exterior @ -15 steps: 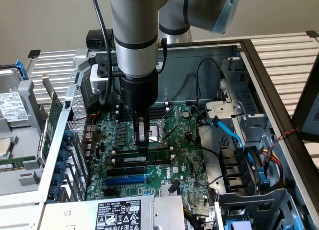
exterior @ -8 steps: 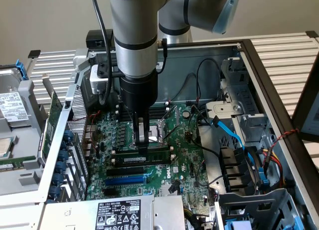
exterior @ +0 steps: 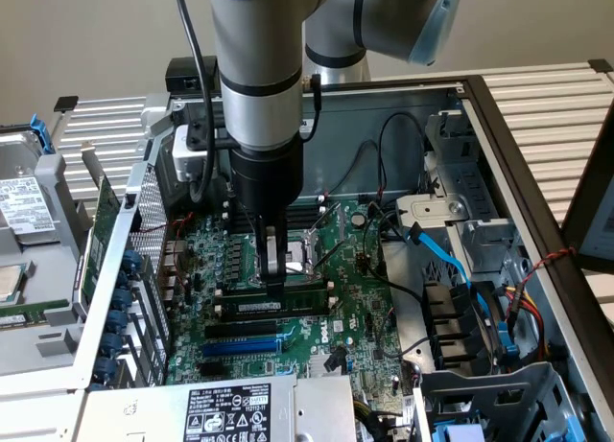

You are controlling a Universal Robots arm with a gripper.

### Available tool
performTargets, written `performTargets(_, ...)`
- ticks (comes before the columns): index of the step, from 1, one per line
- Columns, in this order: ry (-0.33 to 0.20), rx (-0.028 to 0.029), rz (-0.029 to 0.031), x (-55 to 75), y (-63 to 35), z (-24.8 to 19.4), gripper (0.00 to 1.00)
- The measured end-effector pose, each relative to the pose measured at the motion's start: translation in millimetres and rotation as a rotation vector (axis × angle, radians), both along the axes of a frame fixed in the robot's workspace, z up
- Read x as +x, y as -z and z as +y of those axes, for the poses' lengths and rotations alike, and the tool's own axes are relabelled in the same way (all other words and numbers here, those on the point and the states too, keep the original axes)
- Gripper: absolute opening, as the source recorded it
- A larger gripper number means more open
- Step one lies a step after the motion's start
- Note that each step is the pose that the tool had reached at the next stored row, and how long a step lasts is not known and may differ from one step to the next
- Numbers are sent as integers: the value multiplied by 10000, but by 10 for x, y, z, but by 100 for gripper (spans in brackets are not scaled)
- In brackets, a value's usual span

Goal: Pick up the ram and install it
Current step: 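Press down the ram until it locks into place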

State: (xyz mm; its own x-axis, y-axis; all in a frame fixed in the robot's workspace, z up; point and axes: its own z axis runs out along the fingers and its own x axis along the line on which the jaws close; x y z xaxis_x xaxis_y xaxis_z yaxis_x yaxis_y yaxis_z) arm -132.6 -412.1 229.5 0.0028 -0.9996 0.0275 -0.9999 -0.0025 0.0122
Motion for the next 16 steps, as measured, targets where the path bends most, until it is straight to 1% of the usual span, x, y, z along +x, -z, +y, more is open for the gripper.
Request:
performTargets(4, 1, -3, -1, -5, 6, -1, 11)
performTargets(9, 2, 2, -52, -6, 20, -1, 11)
performTargets(16, -1, 7, -61, -13, 32, -4, 11)
